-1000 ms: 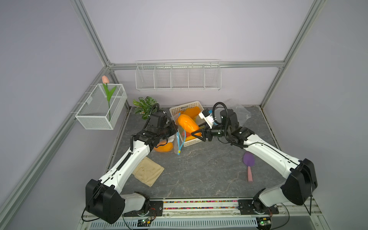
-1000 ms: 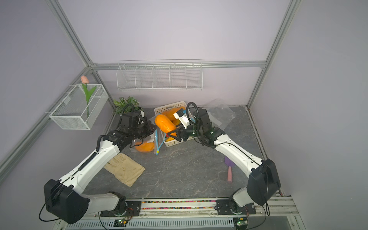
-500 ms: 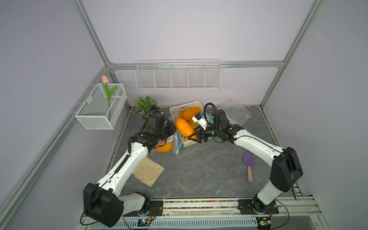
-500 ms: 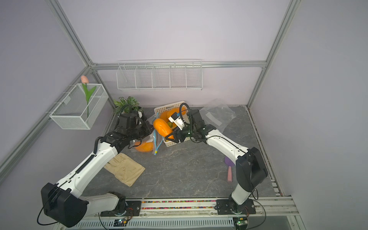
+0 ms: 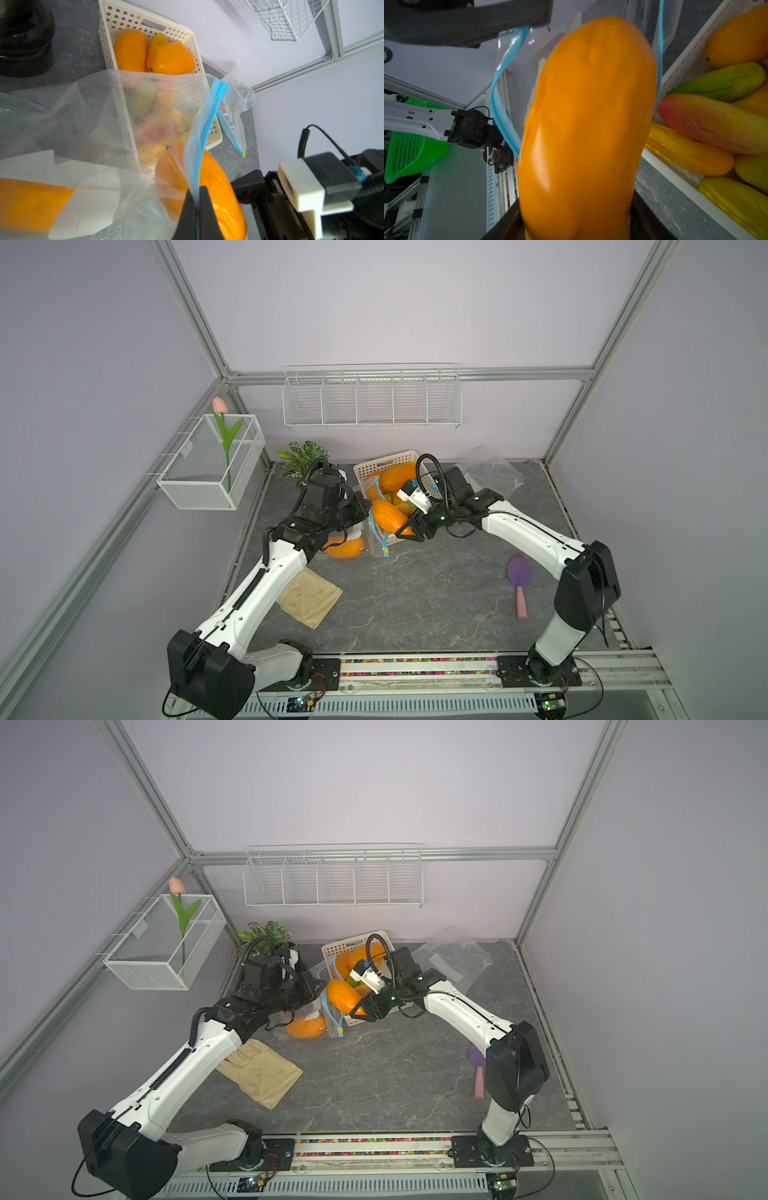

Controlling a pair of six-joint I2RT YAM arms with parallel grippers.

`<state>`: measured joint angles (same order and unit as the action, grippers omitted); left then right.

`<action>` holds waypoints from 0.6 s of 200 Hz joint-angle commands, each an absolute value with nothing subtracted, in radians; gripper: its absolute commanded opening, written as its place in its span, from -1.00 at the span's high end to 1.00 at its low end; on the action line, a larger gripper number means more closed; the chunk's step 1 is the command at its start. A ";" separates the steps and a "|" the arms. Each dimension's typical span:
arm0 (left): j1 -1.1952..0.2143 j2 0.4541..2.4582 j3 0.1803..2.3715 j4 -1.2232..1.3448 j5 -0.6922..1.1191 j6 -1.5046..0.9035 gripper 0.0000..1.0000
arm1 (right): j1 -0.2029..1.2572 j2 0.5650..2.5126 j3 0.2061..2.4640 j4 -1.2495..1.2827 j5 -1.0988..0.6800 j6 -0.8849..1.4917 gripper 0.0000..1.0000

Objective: Place the mango in a zip-top bag and seal the zipper
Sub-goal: Place the mango in the zipper food storage bag.

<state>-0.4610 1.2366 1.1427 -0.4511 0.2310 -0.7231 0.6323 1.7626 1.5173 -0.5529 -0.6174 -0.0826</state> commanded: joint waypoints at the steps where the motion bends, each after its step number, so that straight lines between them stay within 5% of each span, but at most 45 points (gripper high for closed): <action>1: -0.494 1.251 1.181 -0.457 0.267 -0.679 1.00 | 0.640 1.807 1.597 -0.623 -0.604 -0.050 0.65; 60: -0.504 1.222 1.177 -0.479 0.288 -0.641 1.00 | 0.643 1.852 1.666 -0.423 -0.655 0.354 0.27; 96: -0.502 1.194 1.163 -0.445 0.303 -0.666 1.00 | 0.645 1.886 1.686 -0.362 -0.622 0.455 -0.57; 120: -0.479 1.168 1.136 -0.402 0.309 -0.706 1.00 | 0.645 1.848 1.663 -0.331 -0.611 0.453 -0.76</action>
<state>-0.4957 1.2114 1.1461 -0.4580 0.2821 -0.6727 0.6418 1.8782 1.6653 -0.4068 -0.6189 0.3969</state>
